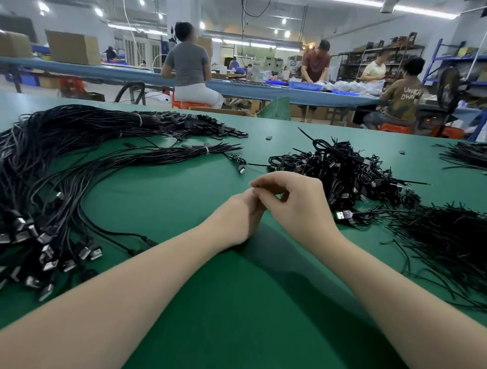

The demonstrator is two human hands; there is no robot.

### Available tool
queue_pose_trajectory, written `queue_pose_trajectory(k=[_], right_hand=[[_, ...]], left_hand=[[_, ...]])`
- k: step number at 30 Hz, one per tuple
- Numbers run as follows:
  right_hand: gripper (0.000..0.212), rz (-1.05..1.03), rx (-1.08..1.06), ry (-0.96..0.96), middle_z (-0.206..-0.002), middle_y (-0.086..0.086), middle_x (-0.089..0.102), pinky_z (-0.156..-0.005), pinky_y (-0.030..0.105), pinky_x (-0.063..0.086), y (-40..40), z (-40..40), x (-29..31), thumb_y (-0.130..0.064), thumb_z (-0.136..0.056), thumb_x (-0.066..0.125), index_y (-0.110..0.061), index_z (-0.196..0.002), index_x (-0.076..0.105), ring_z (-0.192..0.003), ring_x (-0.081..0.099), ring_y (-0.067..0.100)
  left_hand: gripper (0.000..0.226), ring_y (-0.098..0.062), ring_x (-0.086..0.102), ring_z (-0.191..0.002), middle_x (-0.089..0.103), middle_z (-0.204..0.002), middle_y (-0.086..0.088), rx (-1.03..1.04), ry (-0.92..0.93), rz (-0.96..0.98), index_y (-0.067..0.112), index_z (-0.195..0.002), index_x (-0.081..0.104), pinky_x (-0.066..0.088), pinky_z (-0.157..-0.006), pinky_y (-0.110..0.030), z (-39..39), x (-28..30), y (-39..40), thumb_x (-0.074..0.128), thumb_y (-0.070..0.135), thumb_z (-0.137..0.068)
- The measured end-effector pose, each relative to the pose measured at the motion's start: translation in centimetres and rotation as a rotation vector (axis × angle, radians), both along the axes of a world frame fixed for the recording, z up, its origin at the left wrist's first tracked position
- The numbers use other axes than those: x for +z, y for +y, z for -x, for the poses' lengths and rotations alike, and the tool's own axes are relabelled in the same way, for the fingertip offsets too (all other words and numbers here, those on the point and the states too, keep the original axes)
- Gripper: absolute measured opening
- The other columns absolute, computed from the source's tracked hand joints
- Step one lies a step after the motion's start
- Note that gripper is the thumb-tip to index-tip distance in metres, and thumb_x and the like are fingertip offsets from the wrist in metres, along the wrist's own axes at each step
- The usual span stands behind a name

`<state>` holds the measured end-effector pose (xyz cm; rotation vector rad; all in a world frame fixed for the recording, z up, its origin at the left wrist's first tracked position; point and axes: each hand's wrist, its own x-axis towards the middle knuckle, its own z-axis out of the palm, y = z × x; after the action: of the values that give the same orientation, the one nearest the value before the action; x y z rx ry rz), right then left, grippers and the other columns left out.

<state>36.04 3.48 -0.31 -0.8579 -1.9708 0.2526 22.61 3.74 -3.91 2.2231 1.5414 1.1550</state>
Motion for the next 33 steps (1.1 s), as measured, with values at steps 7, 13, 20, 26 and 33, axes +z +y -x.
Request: queue_pose_trajectory(k=[7, 13, 20, 26, 33], right_hand=[[0.009, -0.015, -0.099, -0.306, -0.084, -0.01, 0.071, -0.077, 0.03, 0.052, 0.3, -1.4, 2.5, -0.028, -0.084, 0.069, -0.025, -0.091, 0.075, -0.078, 0.063, 0.007], [0.013, 0.247, -0.014, -0.48, -0.069, -0.014, 0.069, -0.059, 0.009, 0.044, 1.9, -5.5, 5.3, -0.039, -0.079, 0.074, -0.026, -0.08, 0.074, -0.063, 0.06, -0.005], [0.013, 1.125, 0.423, 0.18, -0.073, 0.0, 0.067, -0.061, 0.024, 0.045, 2.2, -7.1, 3.0, -0.024, -0.07, 0.068, -0.014, -0.077, 0.063, -0.068, 0.066, 0.01], [0.007, 1.081, 0.335, 0.576, -0.072, -0.003, 0.067, -0.058, 0.022, 0.053, 1.5, -1.8, 0.7, -0.018, -0.086, 0.067, -0.013, -0.085, 0.062, -0.067, 0.066, 0.011], [0.008, 0.982, 0.242, 0.76, -0.06, -0.002, 0.063, -0.056, 0.018, 0.051, 0.6, -0.4, -1.4, -0.011, -0.086, 0.069, -0.005, -0.082, 0.064, -0.056, 0.056, 0.009]], left_hand=[[0.022, -0.038, 0.062, -0.086, 0.065, -0.095, -0.015, 0.366, 0.378, 0.058, 0.019, -0.089, 0.044, 0.033, -0.062, -0.033, -1.1, 0.4, -1.0, 0.033, 0.037, -0.098], [0.02, -0.031, 0.062, -0.082, 0.067, -0.094, -0.004, 0.156, 0.786, -0.29, 0.02, -0.096, 0.046, 0.03, -0.069, -0.035, -0.9, 1.6, -2.1, 0.031, 0.033, -0.101], [0.024, -0.016, 0.045, -0.058, 0.046, -0.064, 0.009, -0.155, 0.113, -0.262, 0.017, -0.081, 0.041, 0.026, -0.055, -0.034, -2.1, 2.0, -3.4, 0.036, 0.033, -0.097], [0.03, -0.006, 0.043, -0.061, 0.048, -0.064, 0.012, 0.072, -0.543, -0.01, 0.02, -0.074, 0.045, 0.035, -0.063, -0.029, -2.6, 1.3, -2.4, 0.038, 0.026, -0.103], [0.017, -0.006, 0.045, -0.066, 0.049, -0.072, 0.012, 0.127, -0.517, 0.126, 0.029, -0.087, 0.046, 0.036, -0.063, -0.026, -1.9, 0.6, -1.7, 0.039, 0.029, -0.102]])
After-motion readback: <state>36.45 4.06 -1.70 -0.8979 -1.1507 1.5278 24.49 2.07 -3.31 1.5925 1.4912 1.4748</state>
